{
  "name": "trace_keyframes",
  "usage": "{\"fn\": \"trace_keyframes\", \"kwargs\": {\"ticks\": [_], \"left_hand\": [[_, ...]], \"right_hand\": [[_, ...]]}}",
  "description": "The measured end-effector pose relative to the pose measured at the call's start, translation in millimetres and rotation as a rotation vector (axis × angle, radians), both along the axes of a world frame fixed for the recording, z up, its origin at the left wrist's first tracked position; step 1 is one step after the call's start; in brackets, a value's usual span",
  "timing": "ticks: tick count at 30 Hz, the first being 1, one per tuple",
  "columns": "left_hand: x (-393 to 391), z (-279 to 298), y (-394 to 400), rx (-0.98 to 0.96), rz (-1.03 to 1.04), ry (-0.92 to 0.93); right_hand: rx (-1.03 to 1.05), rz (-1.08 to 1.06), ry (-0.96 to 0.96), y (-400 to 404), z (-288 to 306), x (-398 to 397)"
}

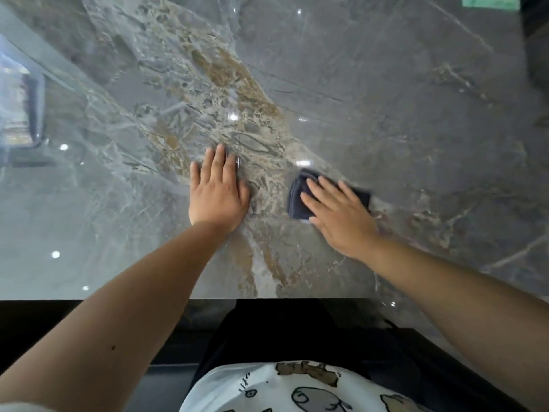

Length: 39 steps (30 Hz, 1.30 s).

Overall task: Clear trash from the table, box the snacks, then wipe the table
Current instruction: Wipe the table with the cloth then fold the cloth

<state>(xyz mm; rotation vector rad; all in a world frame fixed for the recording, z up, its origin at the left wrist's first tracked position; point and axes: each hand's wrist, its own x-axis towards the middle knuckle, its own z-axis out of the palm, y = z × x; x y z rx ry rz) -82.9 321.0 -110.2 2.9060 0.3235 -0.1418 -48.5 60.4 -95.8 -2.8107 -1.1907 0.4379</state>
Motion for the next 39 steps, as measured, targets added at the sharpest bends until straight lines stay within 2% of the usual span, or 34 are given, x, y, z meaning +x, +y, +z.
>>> {"fn": "trace_keyframes", "kwargs": {"ticks": [8, 11, 14, 16, 18, 19, 21, 23, 25, 27, 31, 33, 36, 39], "left_hand": [[0, 5, 2, -0.058, -0.005, -0.002], [0, 7, -2, -0.088, 0.000, -0.030], [7, 8, -21, -0.093, -0.091, -0.037], [16, 5, -40, -0.101, -0.162, -0.024], [24, 2, -56, -0.085, -0.175, -0.005], [26, -1, -60, -0.057, -0.166, 0.004], [26, -6, -64, 0.008, -0.155, 0.006], [25, -8, -63, 0.037, -0.155, -0.002], [25, -7, -64, 0.047, -0.154, -0.008], [25, -6, -64, 0.056, -0.156, -0.011], [25, -7, -64, 0.038, -0.150, -0.032], [25, -9, -63, 0.034, -0.144, -0.047], [24, -11, -62, 0.031, -0.147, -0.058], [25, -9, -63, 0.031, -0.152, -0.047]], "right_hand": [[0.012, -0.044, 0.060, -18, 6, -101], [0.164, -0.132, 0.135, -17, 12, -99], [0.494, -0.456, 0.386, -17, 23, -87], [0.753, -0.883, 0.616, -19, 31, -68], [1.145, -1.242, 0.838, -30, 42, -37], [1.291, -1.329, 0.867, -41, 48, -17], [1.411, -1.406, 0.747, -66, 57, 28], [1.323, -1.409, 0.477, -87, 61, 74], [0.998, -1.335, 0.159, -104, 56, 117], [0.638, -1.177, -0.038, -116, 44, 153], [0.211, -0.727, -0.013, -109, 4, 189], [0.089, -0.661, -0.066, -103, -11, 193], [0.035, -0.587, -0.127, -102, -12, 180], [0.051, -0.428, -0.120, -91, -7, 126]]}}
